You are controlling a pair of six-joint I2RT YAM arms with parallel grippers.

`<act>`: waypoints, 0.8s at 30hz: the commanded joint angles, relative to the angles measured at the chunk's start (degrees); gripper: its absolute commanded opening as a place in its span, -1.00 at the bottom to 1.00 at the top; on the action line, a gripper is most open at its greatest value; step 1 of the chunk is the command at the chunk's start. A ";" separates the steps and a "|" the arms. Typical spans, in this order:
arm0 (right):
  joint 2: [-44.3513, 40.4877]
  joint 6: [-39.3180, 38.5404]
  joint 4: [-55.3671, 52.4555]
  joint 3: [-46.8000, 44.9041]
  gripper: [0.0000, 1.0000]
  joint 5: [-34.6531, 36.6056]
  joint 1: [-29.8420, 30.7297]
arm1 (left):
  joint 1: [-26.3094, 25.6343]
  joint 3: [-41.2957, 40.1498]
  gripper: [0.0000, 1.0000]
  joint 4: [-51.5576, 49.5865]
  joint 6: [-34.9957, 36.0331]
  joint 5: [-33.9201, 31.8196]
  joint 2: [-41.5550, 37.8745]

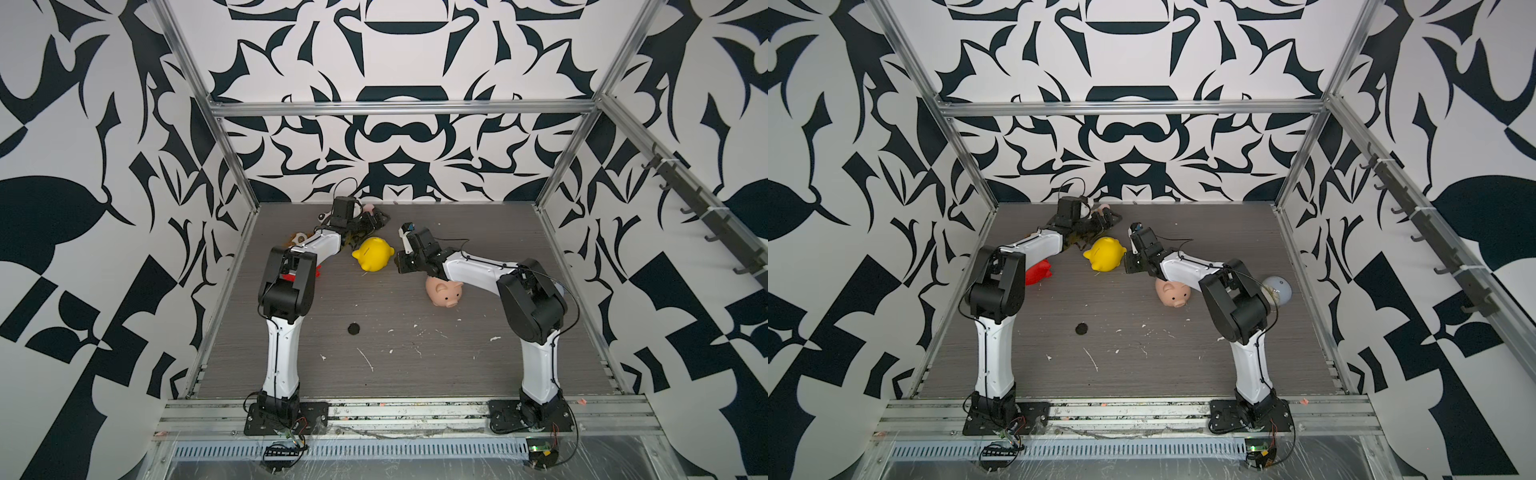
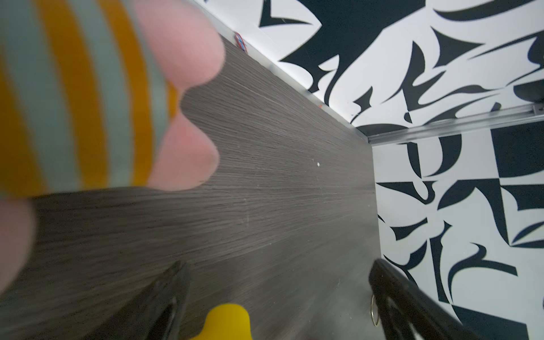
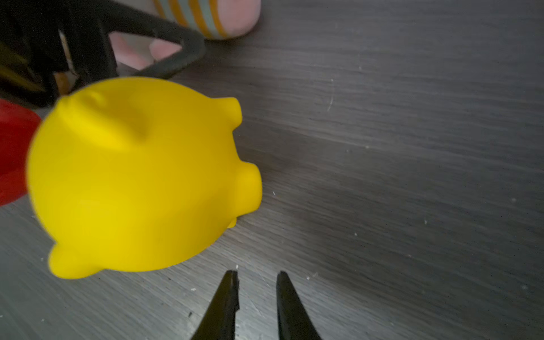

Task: Open piggy banks
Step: Adjust the piggy bank at the center of the board.

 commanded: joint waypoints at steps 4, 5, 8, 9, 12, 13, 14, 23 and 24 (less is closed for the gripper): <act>-6.90 0.63 0.65 -3.78 -0.52 5.16 -0.38 | -1.32 7.26 0.98 -4.46 3.07 5.51 3.90; -7.07 0.54 0.95 -4.22 -0.52 5.82 -0.38 | -0.99 7.20 0.98 -5.57 4.04 3.86 3.01; -6.29 0.75 2.28 -4.61 -0.52 4.05 -1.61 | 0.44 6.35 0.98 -10.79 6.91 -1.31 -1.52; -5.93 1.04 2.96 -4.58 -0.52 3.01 -2.11 | 0.81 5.93 0.98 -12.84 8.01 -3.15 -3.29; -4.28 1.00 5.64 -3.32 -0.52 0.38 -2.97 | 1.04 3.49 0.99 -20.19 10.84 -10.09 -9.67; -3.34 0.69 6.01 -2.22 -0.53 -1.07 -3.18 | 1.02 2.12 0.98 -22.12 11.10 -11.57 -11.76; -2.44 0.55 5.75 -1.08 -0.53 -1.85 -3.19 | 1.01 0.41 0.99 -24.12 10.67 -13.37 -13.75; 5.41 0.93 7.28 5.81 -0.61 -10.14 -3.95 | 0.93 -15.37 0.98 -22.29 1.45 -13.66 -22.62; 6.01 1.40 7.70 6.18 -0.61 -11.03 -4.06 | 0.93 -15.63 0.98 -21.08 0.75 -12.52 -22.05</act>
